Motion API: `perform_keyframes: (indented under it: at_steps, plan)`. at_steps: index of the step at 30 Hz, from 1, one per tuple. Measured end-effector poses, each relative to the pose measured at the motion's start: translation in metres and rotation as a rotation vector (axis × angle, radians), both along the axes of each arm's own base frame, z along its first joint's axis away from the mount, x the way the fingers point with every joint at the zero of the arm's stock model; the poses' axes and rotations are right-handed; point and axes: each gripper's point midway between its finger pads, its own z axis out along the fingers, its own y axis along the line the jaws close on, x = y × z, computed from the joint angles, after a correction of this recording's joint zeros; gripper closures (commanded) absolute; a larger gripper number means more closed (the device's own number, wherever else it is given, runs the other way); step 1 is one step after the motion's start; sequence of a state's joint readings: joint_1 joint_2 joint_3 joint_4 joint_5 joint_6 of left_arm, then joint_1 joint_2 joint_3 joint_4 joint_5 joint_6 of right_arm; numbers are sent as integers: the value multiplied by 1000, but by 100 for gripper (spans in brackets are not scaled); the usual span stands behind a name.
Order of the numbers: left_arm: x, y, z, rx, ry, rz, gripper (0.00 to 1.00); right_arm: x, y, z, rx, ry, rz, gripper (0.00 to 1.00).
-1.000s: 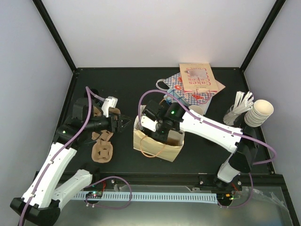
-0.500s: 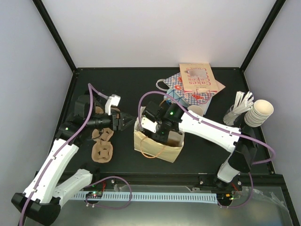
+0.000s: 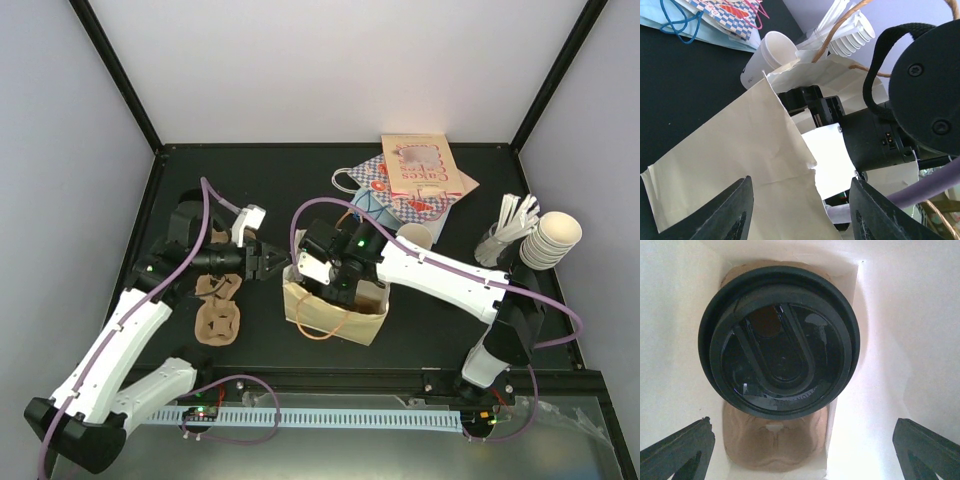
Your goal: Pack the takeout coffee
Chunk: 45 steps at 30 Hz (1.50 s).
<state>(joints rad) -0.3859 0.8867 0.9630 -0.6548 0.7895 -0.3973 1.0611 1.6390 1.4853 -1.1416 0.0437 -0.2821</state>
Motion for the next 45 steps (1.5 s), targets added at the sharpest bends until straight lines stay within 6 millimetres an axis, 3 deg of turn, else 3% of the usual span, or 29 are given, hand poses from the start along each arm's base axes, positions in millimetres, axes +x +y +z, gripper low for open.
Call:
perform_keyframes:
  at_steps: [11,19,34,45]
  plan:
    - [4,3,-24,83,48,19,53,0,3,3,11,-19,7,0]
    - [9,10,-37,149,66,60,54,-1,2,20,57,-51,8,0]
    - [14,13,-35,175,57,81,55,-5,0,57,186,-108,12,0]
    - [14,13,-31,173,52,82,55,-7,0,59,196,-104,12,0]
